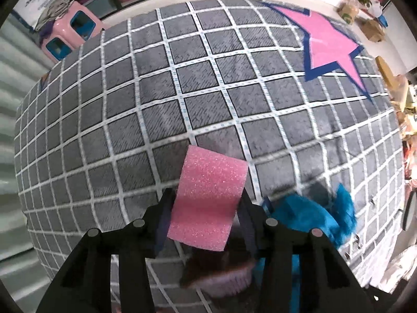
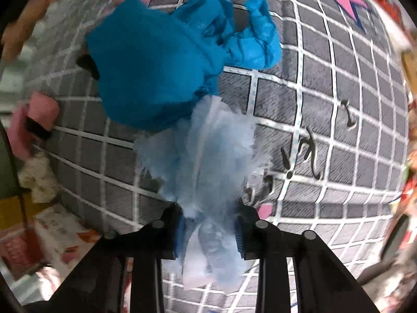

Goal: Organize soft objects
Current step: 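Grasp the pink foam sponge with the left tool while the right tool grasps the light-blue tulle, then carry the pink sponge and light-blue tulle over to the white box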

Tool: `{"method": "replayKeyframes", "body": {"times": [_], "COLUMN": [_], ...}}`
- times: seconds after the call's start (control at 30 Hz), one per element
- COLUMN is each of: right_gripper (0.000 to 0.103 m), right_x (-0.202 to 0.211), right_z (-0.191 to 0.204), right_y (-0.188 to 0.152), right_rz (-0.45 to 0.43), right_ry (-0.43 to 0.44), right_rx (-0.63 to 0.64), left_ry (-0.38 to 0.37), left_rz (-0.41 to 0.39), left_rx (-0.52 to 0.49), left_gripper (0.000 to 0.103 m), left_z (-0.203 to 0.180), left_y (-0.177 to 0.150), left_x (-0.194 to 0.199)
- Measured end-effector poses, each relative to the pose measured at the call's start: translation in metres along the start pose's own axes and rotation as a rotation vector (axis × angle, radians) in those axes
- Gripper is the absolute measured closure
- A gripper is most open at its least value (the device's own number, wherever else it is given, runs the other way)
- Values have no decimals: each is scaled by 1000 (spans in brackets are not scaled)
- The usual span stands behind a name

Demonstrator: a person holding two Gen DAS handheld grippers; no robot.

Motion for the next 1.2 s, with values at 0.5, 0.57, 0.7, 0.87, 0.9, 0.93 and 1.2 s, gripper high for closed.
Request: {"method": "replayKeyframes", "body": {"times": [0.5,0.57,0.7,0.87,0.9,0.93,1.2], "right_gripper": [71,71,71,71,71,71,71], "right_x": [57,64,72,74,75,74,78], "right_z": [19,17,16,9,8,8,19], "right_y": [-11,-14,-32,-54,-60,-66,-114], "right_rz": [-82,-95,-106,-109,-109,-108,-101], "right_ry": [178,170,178,181,183,183,179], "right_rx": [-91,-88,-105,-140,-149,-156,-189], "left_ry": [-109,-104,-140,-159,-170,-177,-188], "left_rz": [-85,-98,-85,-76,-72,-69,-77], "left_rx": [-18,-29,-40,-77,-84,-91,-167], "left_gripper": [52,52,52,52,52,52,52], "left_z": [-11,-5,-9,-23,-26,-28,-41], "left_y": [-108,-125,-165,-207,-216,-227,-292], "left_x": [93,98,108,113,114,115,125]}}
Point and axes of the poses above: each gripper's, at about its wrist camera, not at the fingertips, and x roughly against the way its jaws point, z to its left, y to its top, the point moved 10 cm from there along -x, roughly the way its jaws point, and after that the axes turned 10 degrees about z, right-handed, at the moved point
